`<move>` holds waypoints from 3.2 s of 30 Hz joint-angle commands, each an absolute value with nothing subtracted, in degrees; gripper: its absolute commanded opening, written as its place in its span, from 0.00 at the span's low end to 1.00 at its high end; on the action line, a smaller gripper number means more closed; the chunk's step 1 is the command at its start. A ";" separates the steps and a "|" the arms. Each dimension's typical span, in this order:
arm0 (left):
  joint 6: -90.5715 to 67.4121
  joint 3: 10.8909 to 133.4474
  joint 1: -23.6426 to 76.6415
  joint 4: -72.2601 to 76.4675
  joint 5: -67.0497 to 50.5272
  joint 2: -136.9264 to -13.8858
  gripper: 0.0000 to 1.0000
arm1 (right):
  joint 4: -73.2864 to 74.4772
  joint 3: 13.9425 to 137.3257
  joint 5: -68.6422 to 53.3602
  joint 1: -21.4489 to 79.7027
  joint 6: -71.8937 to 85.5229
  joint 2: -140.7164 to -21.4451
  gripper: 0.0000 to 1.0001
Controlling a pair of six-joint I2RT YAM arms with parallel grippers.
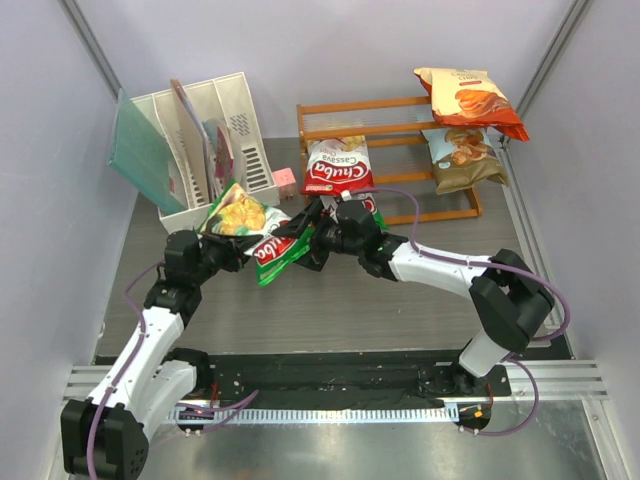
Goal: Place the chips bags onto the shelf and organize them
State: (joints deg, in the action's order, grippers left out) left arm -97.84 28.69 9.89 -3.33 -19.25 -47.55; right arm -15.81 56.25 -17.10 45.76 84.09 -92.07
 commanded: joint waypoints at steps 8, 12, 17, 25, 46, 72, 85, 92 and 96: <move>-98.61 29.27 9.84 -2.99 -22.77 -46.58 0.00 | -27.50 58.45 -14.24 47.28 86.49 -97.73 0.91; -101.51 26.99 9.84 -0.18 -21.89 -45.70 0.00 | -29.00 58.10 -13.54 48.25 87.28 -98.09 0.92; -101.43 27.42 9.58 -0.18 -21.44 -46.31 0.00 | -29.26 56.16 -10.82 48.34 87.01 -96.24 0.91; -98.54 29.44 9.58 -1.66 -23.37 -48.42 0.00 | -30.06 57.48 -10.02 48.43 86.13 -97.12 0.53; -82.11 41.30 4.14 -26.01 -22.50 -47.99 0.69 | -23.11 57.92 -18.18 48.25 74.79 -92.81 0.06; -60.91 48.26 -5.36 -47.46 -14.50 -45.00 0.69 | 30.03 62.31 -18.64 29.19 53.18 -62.23 0.01; -60.47 50.45 -5.36 -46.59 -15.82 -46.58 0.67 | 51.23 65.57 -6.77 13.64 48.78 -53.26 0.01; -61.87 48.96 -5.36 -44.48 -16.61 -47.28 0.67 | 57.39 65.74 -7.03 11.34 46.49 -52.91 0.01; -62.31 48.16 -5.27 -43.86 -17.05 -47.20 0.67 | 58.53 63.81 -6.33 10.99 50.26 -51.60 0.01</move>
State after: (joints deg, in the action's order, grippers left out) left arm -62.41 48.18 -4.97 -46.17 -15.97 -47.31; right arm 57.19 64.51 -7.53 11.49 47.66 -52.97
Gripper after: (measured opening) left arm 0.676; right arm 0.309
